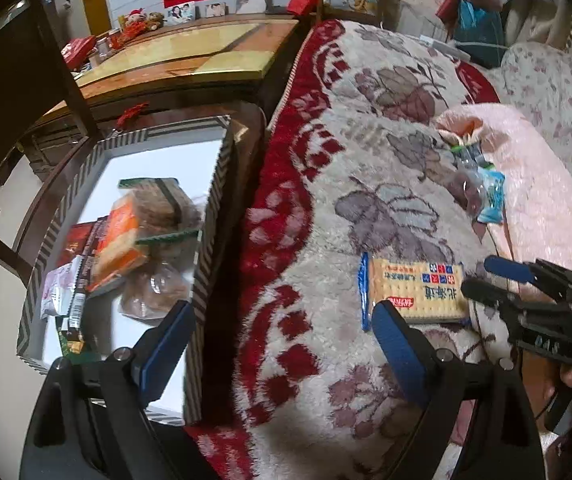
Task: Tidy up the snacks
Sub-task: 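Move both grippers back to the snacks on the blanket, then grasp the clear bag of dates with the left gripper while the right grasps the blue sachima packet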
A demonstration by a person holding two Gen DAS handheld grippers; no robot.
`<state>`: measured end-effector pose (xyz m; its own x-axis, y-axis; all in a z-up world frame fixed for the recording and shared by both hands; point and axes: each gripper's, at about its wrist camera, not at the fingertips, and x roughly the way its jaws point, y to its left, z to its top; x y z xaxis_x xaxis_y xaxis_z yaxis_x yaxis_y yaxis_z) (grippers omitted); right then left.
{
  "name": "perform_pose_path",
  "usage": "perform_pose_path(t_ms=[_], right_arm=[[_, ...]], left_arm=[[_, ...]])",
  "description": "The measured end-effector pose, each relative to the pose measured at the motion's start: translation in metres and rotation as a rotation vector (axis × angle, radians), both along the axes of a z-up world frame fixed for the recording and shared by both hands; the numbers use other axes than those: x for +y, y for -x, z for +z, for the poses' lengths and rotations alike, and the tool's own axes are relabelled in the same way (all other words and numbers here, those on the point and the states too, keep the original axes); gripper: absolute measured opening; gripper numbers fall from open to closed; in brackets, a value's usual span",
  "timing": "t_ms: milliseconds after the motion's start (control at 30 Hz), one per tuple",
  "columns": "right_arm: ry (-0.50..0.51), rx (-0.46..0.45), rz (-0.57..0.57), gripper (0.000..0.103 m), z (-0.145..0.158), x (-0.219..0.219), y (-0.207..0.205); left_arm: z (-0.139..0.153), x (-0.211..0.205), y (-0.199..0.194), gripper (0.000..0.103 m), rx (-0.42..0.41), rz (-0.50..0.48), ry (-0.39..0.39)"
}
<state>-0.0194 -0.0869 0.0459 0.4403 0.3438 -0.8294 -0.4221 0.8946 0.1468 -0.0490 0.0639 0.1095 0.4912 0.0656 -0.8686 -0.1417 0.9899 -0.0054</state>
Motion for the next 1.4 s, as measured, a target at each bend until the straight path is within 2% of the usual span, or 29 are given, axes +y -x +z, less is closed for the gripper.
perform_pose_path(t_ms=[167, 400, 533, 700, 867, 1133, 1333, 1400], right_arm=[[-0.052, 0.000, -0.096, 0.060, -0.002, -0.022, -0.010], [-0.064, -0.041, -0.246, 0.060, 0.011, -0.062, -0.030], [-0.077, -0.043, -0.283, 0.060, 0.016, -0.078, -0.042], [-0.072, -0.050, -0.291, 0.060, 0.019, -0.082, -0.059], [-0.069, -0.048, -0.300, 0.060, 0.022, -0.093, -0.071], [-0.061, -0.024, -0.266, 0.060, 0.028, -0.107, -0.075], [-0.019, -0.006, -0.270, 0.060, 0.022, -0.110, -0.076], [-0.047, 0.013, -0.289, 0.060, 0.019, -0.118, -0.075]], left_arm=[[-0.004, -0.006, -0.002, 0.092, 0.015, -0.015, -0.008], [-0.010, -0.013, -0.017, 0.092, 0.034, -0.036, 0.022], [-0.013, -0.021, -0.029, 0.092, 0.043, -0.053, 0.037], [-0.016, -0.034, -0.047, 0.092, 0.056, -0.089, 0.059], [-0.015, -0.053, -0.076, 0.092, 0.069, -0.124, 0.114], [-0.020, -0.108, -0.137, 0.092, 0.099, -0.204, 0.177], [-0.035, -0.134, -0.178, 0.092, 0.145, -0.227, 0.273], [-0.042, -0.140, -0.189, 0.092, 0.165, -0.219, 0.311]])
